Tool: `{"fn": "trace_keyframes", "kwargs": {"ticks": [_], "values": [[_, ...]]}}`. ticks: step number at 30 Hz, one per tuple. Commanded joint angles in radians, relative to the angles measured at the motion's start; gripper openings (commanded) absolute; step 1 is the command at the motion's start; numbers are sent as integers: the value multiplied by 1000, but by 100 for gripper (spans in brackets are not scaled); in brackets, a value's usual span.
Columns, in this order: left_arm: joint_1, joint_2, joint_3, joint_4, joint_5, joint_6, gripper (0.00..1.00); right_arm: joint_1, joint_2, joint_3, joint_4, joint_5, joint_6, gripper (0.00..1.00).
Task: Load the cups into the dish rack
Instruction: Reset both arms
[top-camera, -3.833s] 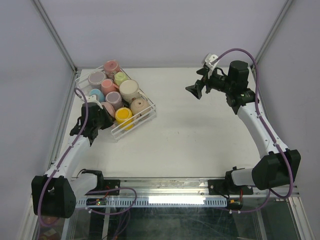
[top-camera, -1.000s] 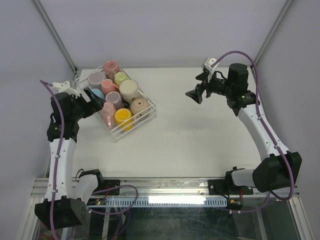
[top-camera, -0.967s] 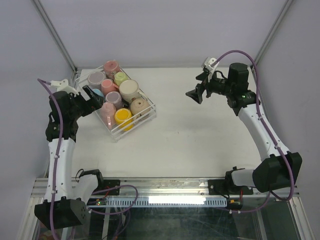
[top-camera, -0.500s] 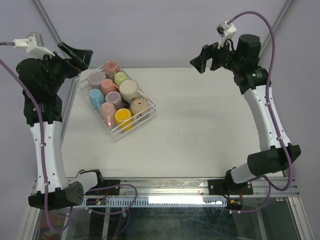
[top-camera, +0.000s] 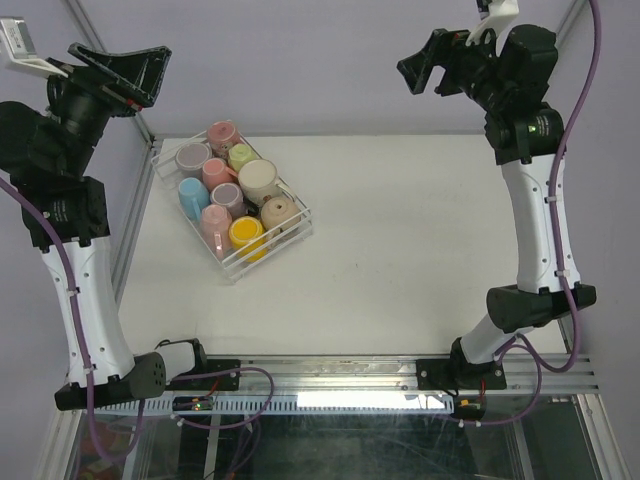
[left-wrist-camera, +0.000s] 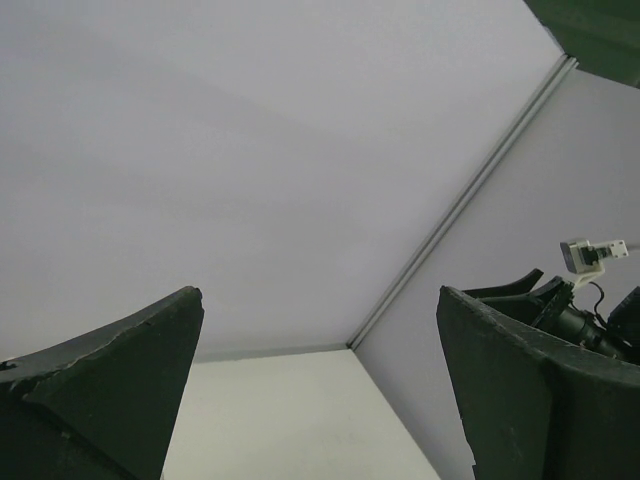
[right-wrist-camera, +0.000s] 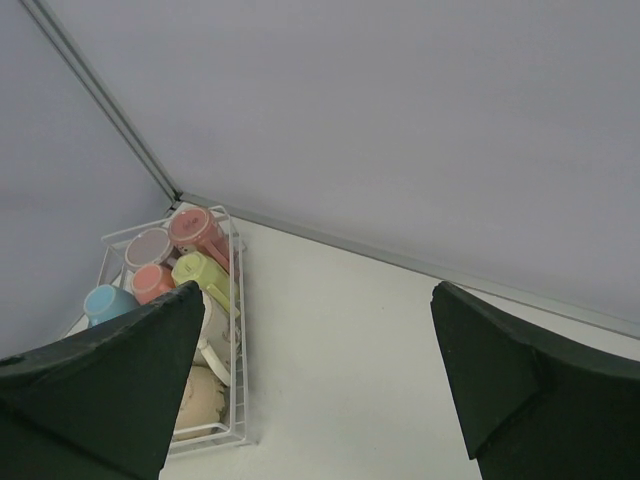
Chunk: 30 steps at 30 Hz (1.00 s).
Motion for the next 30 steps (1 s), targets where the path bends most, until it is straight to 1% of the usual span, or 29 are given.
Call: {"fn": "trace_keyframes", "kwargs": {"ticks": [1,5,15,19,30], "values": [[10,12,54,92,48,-64,99,-5,-13,64,67,38,36,99],[10,3,45,105,50,-65,99,-5,-29,53,84,50,34,99],[9,-14,9,108,58,-26,99,-15,-21,54,53,62,22,99],[10,-19,-12,107,61,-13,99,-24,-20,22,66,93,21,99],[10,-1,-7,94,59,20,99,-35,-25,-10,78,103,17,99]]}}
